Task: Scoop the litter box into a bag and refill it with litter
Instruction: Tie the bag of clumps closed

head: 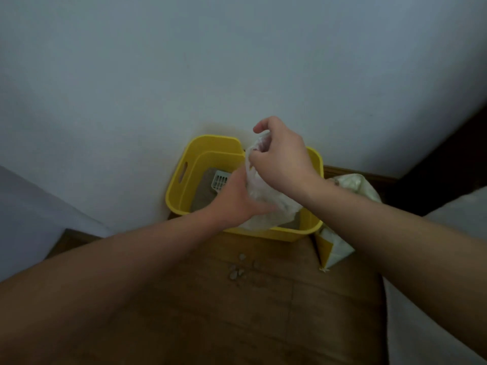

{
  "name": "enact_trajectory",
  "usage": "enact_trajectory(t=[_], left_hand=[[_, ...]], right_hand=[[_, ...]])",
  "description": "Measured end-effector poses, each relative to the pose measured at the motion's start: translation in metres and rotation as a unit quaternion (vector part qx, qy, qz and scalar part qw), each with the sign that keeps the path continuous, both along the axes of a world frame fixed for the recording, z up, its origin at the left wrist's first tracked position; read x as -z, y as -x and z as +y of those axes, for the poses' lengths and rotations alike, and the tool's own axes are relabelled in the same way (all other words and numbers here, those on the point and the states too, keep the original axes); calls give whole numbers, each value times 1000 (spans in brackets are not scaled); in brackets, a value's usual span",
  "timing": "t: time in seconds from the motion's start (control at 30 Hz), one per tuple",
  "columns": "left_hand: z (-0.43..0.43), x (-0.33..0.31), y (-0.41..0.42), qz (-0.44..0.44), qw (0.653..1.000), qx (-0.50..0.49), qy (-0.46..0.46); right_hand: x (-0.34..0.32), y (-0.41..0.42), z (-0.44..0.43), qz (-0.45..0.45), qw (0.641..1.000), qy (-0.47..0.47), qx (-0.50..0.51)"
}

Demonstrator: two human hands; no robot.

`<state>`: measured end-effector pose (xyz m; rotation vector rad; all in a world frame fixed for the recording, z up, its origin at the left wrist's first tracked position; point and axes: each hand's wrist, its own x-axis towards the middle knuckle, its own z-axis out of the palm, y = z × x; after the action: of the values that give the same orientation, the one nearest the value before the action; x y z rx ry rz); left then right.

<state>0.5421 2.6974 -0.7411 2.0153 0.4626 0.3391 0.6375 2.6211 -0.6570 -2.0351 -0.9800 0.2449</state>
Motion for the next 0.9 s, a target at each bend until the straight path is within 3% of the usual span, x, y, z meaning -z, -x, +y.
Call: enact_trajectory(t=[0.23, 0.47, 0.9], left_hand=[[-13, -73, -5, 35, 999, -12, 16], [-57, -199, -4, 54, 987, -82, 126], [-99, -471, 14, 123, 992, -36, 10]], right_hand=[[-97, 5, -21, 49, 999, 16, 17], [-225, 11, -61, 113, 991, 29, 57], [-496, 28, -119, 164, 984, 31, 68]])
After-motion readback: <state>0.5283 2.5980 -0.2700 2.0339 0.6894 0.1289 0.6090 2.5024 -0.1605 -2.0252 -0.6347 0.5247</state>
